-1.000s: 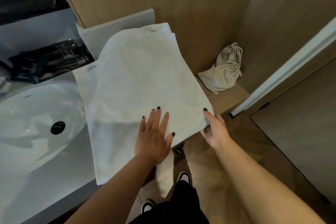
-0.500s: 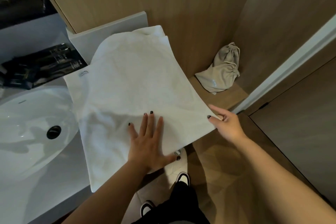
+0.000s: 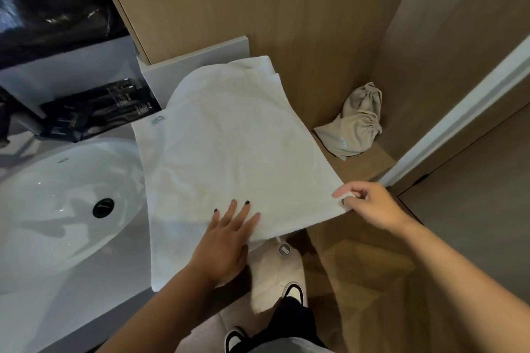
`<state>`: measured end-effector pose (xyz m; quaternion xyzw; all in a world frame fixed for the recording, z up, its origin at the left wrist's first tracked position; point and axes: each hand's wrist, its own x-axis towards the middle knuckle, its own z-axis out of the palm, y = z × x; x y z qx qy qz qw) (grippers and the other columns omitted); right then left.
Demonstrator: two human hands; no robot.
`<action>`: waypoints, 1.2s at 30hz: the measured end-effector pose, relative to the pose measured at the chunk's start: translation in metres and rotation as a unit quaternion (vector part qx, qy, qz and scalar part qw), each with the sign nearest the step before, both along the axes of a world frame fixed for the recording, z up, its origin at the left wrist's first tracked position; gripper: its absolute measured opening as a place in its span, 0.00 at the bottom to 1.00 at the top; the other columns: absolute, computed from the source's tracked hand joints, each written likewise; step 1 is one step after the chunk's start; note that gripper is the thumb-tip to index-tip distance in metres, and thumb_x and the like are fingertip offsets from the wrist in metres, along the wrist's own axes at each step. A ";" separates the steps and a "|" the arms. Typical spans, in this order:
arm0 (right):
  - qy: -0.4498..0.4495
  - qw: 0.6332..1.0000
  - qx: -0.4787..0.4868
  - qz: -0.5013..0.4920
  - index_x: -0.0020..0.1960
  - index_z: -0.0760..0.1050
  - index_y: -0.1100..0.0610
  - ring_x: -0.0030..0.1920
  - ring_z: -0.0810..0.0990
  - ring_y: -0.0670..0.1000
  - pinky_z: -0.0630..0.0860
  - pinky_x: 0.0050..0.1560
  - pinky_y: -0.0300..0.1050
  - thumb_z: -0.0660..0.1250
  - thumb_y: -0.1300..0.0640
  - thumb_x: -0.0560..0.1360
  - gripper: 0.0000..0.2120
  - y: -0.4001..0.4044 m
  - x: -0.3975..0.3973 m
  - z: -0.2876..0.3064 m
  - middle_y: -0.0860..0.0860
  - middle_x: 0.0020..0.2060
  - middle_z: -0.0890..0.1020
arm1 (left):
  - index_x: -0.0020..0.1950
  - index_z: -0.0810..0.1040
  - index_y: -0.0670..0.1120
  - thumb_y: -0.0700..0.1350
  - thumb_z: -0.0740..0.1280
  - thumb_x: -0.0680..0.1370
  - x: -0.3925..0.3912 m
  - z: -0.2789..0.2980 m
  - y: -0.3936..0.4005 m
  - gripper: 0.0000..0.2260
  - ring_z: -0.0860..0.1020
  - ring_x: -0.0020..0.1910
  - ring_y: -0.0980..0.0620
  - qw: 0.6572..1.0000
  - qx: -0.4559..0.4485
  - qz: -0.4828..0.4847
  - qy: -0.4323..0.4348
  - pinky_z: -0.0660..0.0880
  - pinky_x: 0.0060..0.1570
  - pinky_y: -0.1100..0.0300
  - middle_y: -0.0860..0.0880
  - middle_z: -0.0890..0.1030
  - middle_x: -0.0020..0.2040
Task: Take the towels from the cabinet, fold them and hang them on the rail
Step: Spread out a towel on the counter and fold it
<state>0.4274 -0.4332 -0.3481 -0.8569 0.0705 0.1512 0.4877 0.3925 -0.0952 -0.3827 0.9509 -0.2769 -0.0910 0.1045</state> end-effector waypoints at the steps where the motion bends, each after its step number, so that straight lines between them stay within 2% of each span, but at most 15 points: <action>1: 0.018 0.999 -0.025 0.044 0.53 0.81 0.46 0.39 0.79 0.42 0.76 0.41 0.36 0.71 0.58 0.75 0.10 0.000 -0.002 0.005 0.51 0.43 0.82 | 0.77 0.64 0.47 0.47 0.52 0.76 -0.007 0.003 0.003 0.28 0.60 0.76 0.36 1.000 -0.013 0.017 0.006 0.63 0.70 0.36 0.42 0.65 0.77; 4: 0.012 0.970 -0.183 0.161 0.58 0.74 0.39 0.52 0.78 0.38 0.75 0.49 0.31 0.75 0.49 0.72 0.18 0.001 -0.009 0.013 0.35 0.54 0.78 | 0.76 0.67 0.45 0.37 0.65 0.75 -0.020 0.008 0.013 0.28 0.66 0.74 0.40 0.998 -0.056 0.029 -0.010 0.68 0.70 0.42 0.44 0.67 0.75; 6: -0.060 0.960 -0.224 0.159 0.56 0.76 0.39 0.52 0.79 0.38 0.77 0.52 0.34 0.73 0.51 0.74 0.14 0.006 -0.013 0.021 0.34 0.54 0.79 | 0.74 0.69 0.47 0.37 0.72 0.73 -0.025 0.012 0.020 0.30 0.73 0.70 0.44 0.997 -0.058 0.054 -0.019 0.72 0.67 0.50 0.48 0.67 0.74; 8: -0.114 0.962 -0.216 0.118 0.53 0.80 0.42 0.48 0.81 0.39 0.77 0.48 0.37 0.71 0.55 0.76 0.09 0.006 -0.013 0.031 0.38 0.49 0.82 | 0.74 0.68 0.52 0.43 0.68 0.78 -0.029 0.019 0.031 0.25 0.76 0.66 0.48 0.995 -0.033 0.089 0.010 0.72 0.65 0.56 0.52 0.71 0.73; 9: -0.132 0.962 -0.218 0.102 0.52 0.82 0.45 0.46 0.81 0.39 0.76 0.45 0.38 0.71 0.57 0.76 0.09 0.006 -0.013 0.036 0.39 0.47 0.83 | 0.71 0.71 0.54 0.46 0.71 0.75 -0.031 0.022 0.036 0.24 0.80 0.59 0.50 0.995 -0.034 0.093 0.000 0.76 0.59 0.58 0.52 0.77 0.68; 12: -0.135 0.958 -0.241 0.079 0.51 0.83 0.48 0.43 0.80 0.41 0.74 0.41 0.40 0.71 0.59 0.76 0.08 0.005 -0.014 0.041 0.42 0.44 0.84 | 0.58 0.82 0.54 0.44 0.84 0.54 -0.037 0.016 0.058 0.33 0.85 0.41 0.56 0.994 0.012 0.102 -0.026 0.80 0.40 0.62 0.54 0.86 0.51; 14: -0.127 0.963 -0.231 0.062 0.50 0.83 0.46 0.44 0.81 0.42 0.76 0.43 0.43 0.71 0.60 0.76 0.09 0.008 -0.017 0.042 0.43 0.44 0.85 | 0.60 0.80 0.54 0.39 0.83 0.56 -0.041 0.011 0.071 0.33 0.85 0.42 0.53 0.994 -0.002 0.112 0.000 0.81 0.40 0.60 0.53 0.85 0.51; 17: -0.140 0.970 -0.199 0.023 0.49 0.82 0.47 0.46 0.82 0.43 0.76 0.46 0.43 0.71 0.61 0.76 0.09 0.012 -0.025 0.048 0.44 0.44 0.85 | 0.64 0.77 0.56 0.38 0.71 0.72 -0.048 0.014 0.085 0.24 0.84 0.49 0.47 0.986 -0.012 0.165 -0.020 0.80 0.48 0.54 0.52 0.83 0.58; 21: -0.140 0.974 -0.177 -0.028 0.49 0.84 0.49 0.46 0.83 0.45 0.79 0.48 0.50 0.71 0.59 0.76 0.07 0.011 -0.035 0.055 0.43 0.42 0.85 | 0.58 0.75 0.58 0.44 0.61 0.78 -0.056 0.028 0.106 0.12 0.82 0.42 0.41 0.974 -0.086 0.206 -0.029 0.78 0.40 0.52 0.48 0.84 0.50; 24: -0.155 0.972 -0.166 -0.053 0.48 0.83 0.49 0.45 0.83 0.46 0.78 0.44 0.47 0.69 0.60 0.77 0.07 0.017 -0.041 0.063 0.43 0.40 0.85 | 0.55 0.74 0.58 0.53 0.56 0.79 -0.058 0.043 0.119 0.10 0.81 0.39 0.48 0.945 -0.208 0.248 -0.038 0.77 0.38 0.55 0.56 0.83 0.41; 27: -0.190 0.964 -0.155 -0.101 0.44 0.82 0.52 0.39 0.81 0.47 0.73 0.36 0.40 0.67 0.60 0.78 0.07 0.024 -0.050 0.074 0.44 0.35 0.84 | 0.43 0.80 0.61 0.54 0.66 0.79 -0.060 0.071 0.120 0.06 0.80 0.40 0.62 0.886 -0.341 0.305 -0.067 0.72 0.37 0.71 0.67 0.81 0.38; 29: -0.223 0.954 -0.149 -0.137 0.41 0.82 0.53 0.37 0.81 0.51 0.72 0.35 0.37 0.67 0.60 0.78 0.09 0.028 -0.055 0.077 0.45 0.31 0.83 | 0.41 0.80 0.58 0.50 0.71 0.77 -0.057 0.085 0.119 0.05 0.79 0.39 0.63 0.833 -0.417 0.360 -0.046 0.72 0.35 0.69 0.65 0.81 0.38; 31: -0.241 0.948 -0.127 -0.167 0.41 0.82 0.56 0.36 0.80 0.55 0.71 0.32 0.36 0.67 0.60 0.78 0.08 0.034 -0.057 0.080 0.49 0.30 0.83 | 0.40 0.81 0.53 0.49 0.73 0.76 -0.051 0.092 0.117 0.05 0.78 0.37 0.62 0.800 -0.459 0.385 -0.042 0.71 0.34 0.69 0.61 0.82 0.36; 33: -0.243 0.946 -0.116 -0.181 0.42 0.81 0.57 0.35 0.78 0.55 0.70 0.32 0.38 0.67 0.60 0.78 0.08 0.040 -0.056 0.081 0.55 0.32 0.82 | 0.40 0.81 0.51 0.48 0.72 0.76 -0.043 0.098 0.116 0.05 0.78 0.35 0.61 0.777 -0.490 0.394 -0.034 0.72 0.33 0.68 0.58 0.82 0.36; 36: -0.236 0.947 -0.101 -0.195 0.47 0.81 0.56 0.35 0.75 0.53 0.69 0.33 0.38 0.68 0.59 0.78 0.04 0.046 -0.046 0.083 0.57 0.37 0.81 | 0.43 0.82 0.52 0.48 0.71 0.78 -0.025 0.100 0.119 0.04 0.80 0.38 0.58 0.766 -0.507 0.394 -0.013 0.77 0.40 0.58 0.57 0.82 0.38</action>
